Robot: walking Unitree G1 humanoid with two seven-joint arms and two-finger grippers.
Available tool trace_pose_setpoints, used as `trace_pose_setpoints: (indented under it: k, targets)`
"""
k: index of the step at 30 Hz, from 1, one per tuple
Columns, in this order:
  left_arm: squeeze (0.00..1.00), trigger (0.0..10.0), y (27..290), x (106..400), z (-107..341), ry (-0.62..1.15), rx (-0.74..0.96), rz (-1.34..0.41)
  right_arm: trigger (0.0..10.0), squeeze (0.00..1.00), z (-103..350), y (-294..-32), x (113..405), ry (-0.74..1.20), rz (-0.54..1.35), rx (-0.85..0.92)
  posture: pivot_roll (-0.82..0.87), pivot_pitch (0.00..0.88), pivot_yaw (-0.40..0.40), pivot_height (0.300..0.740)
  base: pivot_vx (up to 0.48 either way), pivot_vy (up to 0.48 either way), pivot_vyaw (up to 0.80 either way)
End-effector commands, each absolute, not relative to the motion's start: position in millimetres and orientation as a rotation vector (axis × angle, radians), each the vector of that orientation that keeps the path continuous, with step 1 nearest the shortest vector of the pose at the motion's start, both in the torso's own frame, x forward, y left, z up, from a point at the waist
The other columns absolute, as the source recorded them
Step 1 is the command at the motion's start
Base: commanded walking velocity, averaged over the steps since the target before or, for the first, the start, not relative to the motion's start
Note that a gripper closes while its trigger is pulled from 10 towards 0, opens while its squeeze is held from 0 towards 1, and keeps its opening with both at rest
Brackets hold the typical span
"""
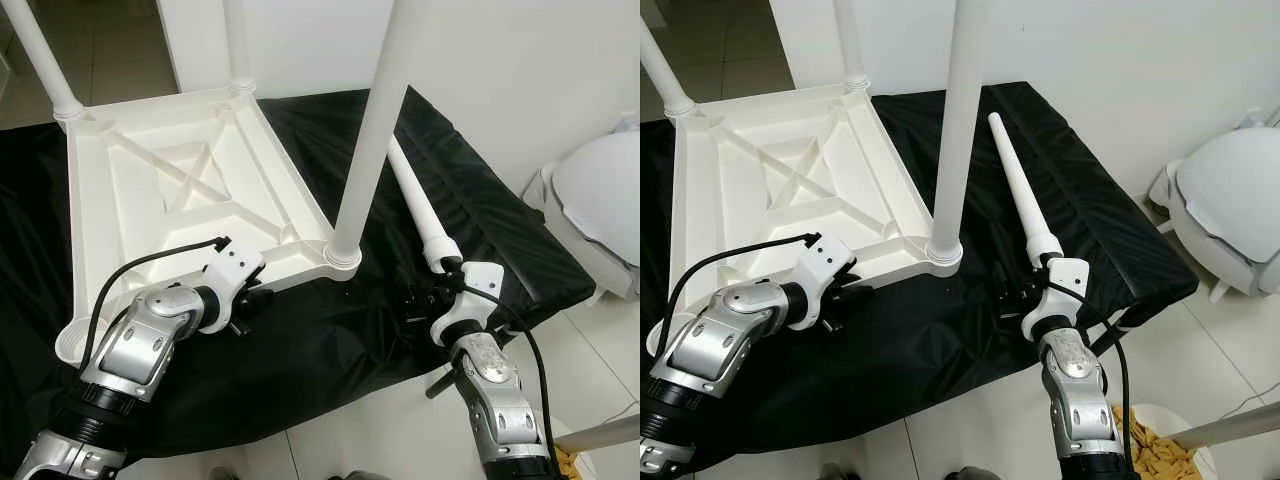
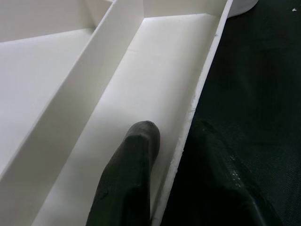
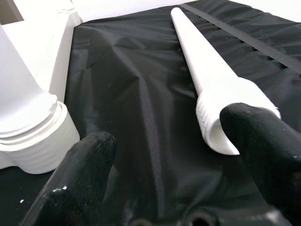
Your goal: Building children table
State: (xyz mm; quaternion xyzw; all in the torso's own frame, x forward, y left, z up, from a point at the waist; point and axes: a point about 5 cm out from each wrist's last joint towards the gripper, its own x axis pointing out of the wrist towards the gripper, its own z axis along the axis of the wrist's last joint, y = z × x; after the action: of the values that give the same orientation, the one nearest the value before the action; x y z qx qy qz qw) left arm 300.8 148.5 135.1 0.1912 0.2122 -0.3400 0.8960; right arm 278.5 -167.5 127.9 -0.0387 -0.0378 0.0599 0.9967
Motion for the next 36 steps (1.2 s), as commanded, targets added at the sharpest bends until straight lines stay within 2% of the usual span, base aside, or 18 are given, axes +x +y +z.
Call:
trace_pose_setpoints:
  k: [1, 11, 12, 14, 20, 22, 26, 30, 36]
  targets:
    - [0.00, 10.0, 193.1, 298.5, 119.8, 0.567, 0.420, -0.480, 10.0, 0.00, 125.3, -169.0, 278.0, -0.068, 0.121, -0.087, -0.03, 0.098, -0.021, 0.740, 0.000, 0.000, 0.00]
    - [0.00, 10.0, 212.2, 271.8, 113.4, 0.616, 0.391, -0.474, 10.0, 0.00, 124.8, -171.9, 278.5, -0.066, 0.122, -0.099, -0.03, 0.105, -0.030, 0.740, 0.000, 0.000, 0.00]
    - [0.00, 10.0, 223.6, 263.3, 111.1, 0.640, 0.380, -0.432, 10.0, 0.00, 124.6, -173.0, 279.9, -0.065, 0.126, -0.107, -0.02, 0.106, -0.035, 0.740, 0.000, 0.000, 0.00]
    - [0.00, 10.0, 227.8, 260.1, 111.2, 0.644, 0.373, -0.405, 10.0, 0.00, 124.6, -172.5, 280.8, -0.065, 0.133, -0.112, -0.02, 0.106, -0.036, 0.740, 0.000, 0.000, 0.00]
    - [0.00, 10.0, 226.0, 257.4, 112.1, 0.634, 0.340, -0.380, 10.0, 0.00, 125.5, -172.0, 281.5, -0.070, 0.142, -0.119, -0.02, 0.106, -0.039, 0.740, 0.000, 0.000, 0.00]
    - [0.00, 10.0, 213.9, 247.7, 107.3, 0.641, 0.347, -0.462, 10.0, 0.00, 126.2, -173.4, 282.1, -0.070, 0.144, -0.128, -0.02, 0.106, -0.043, 0.740, 0.000, 0.000, 0.00]
    - [0.00, 10.0, 215.8, 244.9, 104.4, 0.667, 0.318, -0.446, 10.0, 0.00, 126.2, -174.0, 282.2, -0.070, 0.144, -0.130, -0.03, 0.105, -0.042, 0.740, 0.000, 0.000, 0.00]
    - [0.00, 10.0, 239.6, 235.2, 96.7, 0.722, 0.319, -0.358, 10.0, 0.00, 126.1, -178.2, 282.9, -0.069, 0.140, -0.143, -0.03, 0.106, -0.045, 0.740, 0.000, 0.000, 0.00]
    - [0.00, 10.0, 247.7, 230.1, 96.2, 0.738, 0.328, -0.338, 10.0, 0.00, 126.6, -178.4, 285.3, -0.071, 0.144, -0.153, -0.02, 0.106, -0.049, 0.740, 0.000, 0.000, 0.00]
